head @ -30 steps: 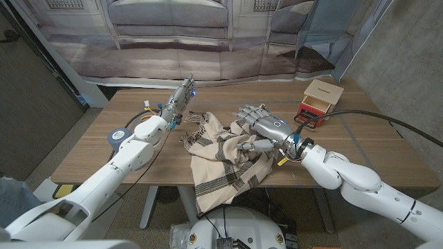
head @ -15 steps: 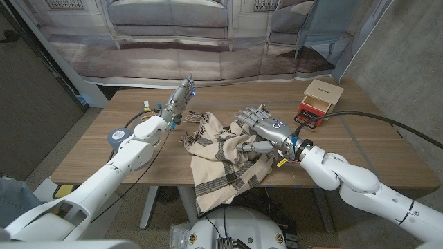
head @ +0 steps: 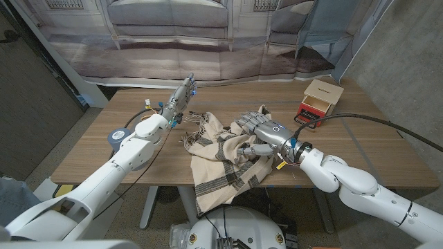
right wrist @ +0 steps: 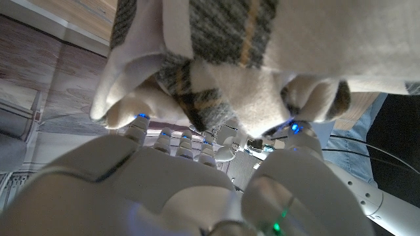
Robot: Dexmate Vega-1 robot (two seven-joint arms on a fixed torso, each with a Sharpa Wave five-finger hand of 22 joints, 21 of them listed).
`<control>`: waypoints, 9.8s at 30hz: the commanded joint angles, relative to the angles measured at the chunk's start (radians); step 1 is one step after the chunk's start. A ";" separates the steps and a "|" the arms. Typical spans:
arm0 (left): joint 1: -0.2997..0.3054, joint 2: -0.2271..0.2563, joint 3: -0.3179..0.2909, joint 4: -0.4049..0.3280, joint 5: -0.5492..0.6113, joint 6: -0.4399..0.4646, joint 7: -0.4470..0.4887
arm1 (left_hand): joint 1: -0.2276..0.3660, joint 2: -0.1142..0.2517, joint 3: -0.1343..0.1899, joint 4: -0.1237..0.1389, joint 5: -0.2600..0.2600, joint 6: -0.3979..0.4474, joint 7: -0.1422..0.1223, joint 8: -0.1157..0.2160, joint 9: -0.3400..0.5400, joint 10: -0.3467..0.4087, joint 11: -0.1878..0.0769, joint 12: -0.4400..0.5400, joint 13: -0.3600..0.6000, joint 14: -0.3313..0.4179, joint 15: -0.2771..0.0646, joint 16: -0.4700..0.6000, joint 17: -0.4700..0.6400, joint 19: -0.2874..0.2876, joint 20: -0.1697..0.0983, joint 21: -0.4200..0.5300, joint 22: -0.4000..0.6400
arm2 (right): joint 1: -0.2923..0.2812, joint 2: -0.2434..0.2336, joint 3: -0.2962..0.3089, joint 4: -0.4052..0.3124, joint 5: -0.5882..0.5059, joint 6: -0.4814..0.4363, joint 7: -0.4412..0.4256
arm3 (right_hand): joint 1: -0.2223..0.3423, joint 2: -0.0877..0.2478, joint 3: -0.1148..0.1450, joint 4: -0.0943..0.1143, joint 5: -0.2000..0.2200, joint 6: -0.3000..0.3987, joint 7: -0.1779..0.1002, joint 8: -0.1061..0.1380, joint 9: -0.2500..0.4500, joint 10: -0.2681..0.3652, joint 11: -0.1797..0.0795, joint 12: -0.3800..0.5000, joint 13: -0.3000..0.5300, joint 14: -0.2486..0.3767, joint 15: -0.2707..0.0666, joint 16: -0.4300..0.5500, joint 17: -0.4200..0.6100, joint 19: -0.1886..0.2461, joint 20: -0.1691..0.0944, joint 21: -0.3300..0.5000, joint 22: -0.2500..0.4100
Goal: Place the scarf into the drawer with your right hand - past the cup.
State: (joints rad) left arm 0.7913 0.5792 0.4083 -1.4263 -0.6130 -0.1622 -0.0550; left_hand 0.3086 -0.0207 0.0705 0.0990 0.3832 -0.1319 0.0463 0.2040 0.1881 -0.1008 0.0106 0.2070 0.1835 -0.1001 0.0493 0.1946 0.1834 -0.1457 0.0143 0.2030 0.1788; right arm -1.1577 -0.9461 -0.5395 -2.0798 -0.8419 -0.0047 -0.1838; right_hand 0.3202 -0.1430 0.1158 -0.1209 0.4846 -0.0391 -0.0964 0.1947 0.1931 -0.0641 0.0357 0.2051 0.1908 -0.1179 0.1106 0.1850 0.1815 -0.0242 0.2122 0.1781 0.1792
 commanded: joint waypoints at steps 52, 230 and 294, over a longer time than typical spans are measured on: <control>0.022 0.015 0.001 -0.047 0.004 0.033 0.028 | 0.010 0.015 -0.017 0.005 0.007 0.007 0.001 -0.002 0.003 0.004 0.000 -0.004 0.004 -0.003 0.001 -0.004 0.003 -0.006 0.014 -0.002 0.004 | 0.092 0.021 -0.107 0.112 0.001 0.008 0.107 | 0.055 0.021 -0.010 -0.013 0.030 0.022 -0.013 0.012 0.002 0.030 0.000 0.019 0.003 0.051 -0.016 0.013 0.002 0.134 -0.002 0.048 0.003; 0.041 0.061 -0.031 -0.098 -0.002 0.039 0.033 | 0.025 0.035 -0.053 0.006 0.006 0.016 0.001 -0.003 0.004 0.000 -0.002 -0.005 0.004 -0.010 -0.002 -0.005 0.003 -0.013 0.027 -0.001 0.005 | 0.040 0.009 0.095 -0.122 0.114 -0.123 0.034 | 0.822 0.291 0.121 -0.006 -0.298 0.803 -0.059 0.359 0.161 0.648 -0.126 0.324 0.260 0.958 -0.338 0.232 0.336 0.880 -0.437 0.521 0.216; 0.102 0.099 -0.066 -0.189 -0.006 0.048 0.078 | 0.038 0.049 -0.057 0.003 0.005 0.018 0.002 -0.003 0.004 0.000 -0.003 -0.005 0.004 -0.011 -0.001 -0.005 0.003 -0.014 0.025 -0.001 0.005 | 0.090 0.033 0.176 -0.116 0.232 -0.037 0.008 | 0.842 0.288 0.133 -0.015 -0.300 0.814 -0.052 0.373 0.163 0.664 -0.126 0.309 0.303 0.987 -0.339 0.231 0.364 0.862 -0.438 0.589 0.234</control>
State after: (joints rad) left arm 0.8764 0.6669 0.3525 -1.5941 -0.6156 -0.1189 0.0118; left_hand 0.3481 0.0188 0.0179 0.1019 0.3832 -0.1177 0.0501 0.2040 0.1880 -0.0973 0.0071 0.2034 0.1835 -0.1035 0.0459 0.1869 0.1834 -0.1561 0.0392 0.2030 0.1788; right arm -1.1077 -0.9282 -0.3392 -2.2366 -0.6002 -0.0825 -0.1676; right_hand 1.1429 0.1373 0.2398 -0.1373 0.1873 0.7700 -0.1478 0.5625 0.3549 0.6003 -0.0928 0.5168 0.4897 0.8596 -0.1056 0.4083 0.5409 0.8417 -0.1000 0.7605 0.4116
